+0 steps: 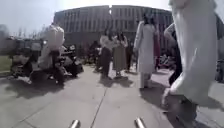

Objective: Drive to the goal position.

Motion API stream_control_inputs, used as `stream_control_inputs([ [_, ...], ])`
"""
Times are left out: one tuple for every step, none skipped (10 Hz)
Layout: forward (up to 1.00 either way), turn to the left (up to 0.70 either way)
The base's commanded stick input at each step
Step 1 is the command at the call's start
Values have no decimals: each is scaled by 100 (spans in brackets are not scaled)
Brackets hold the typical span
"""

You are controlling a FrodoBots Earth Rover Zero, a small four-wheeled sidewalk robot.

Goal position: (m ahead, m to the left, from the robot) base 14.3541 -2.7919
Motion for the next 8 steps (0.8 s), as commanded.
stream_control_inputs([
  [85, -15],
  [85, -12],
  [85, -9],
  [85, -5],
  [85, 1],
  [85, 1],
  [85, 1],
  [85, 1],
])
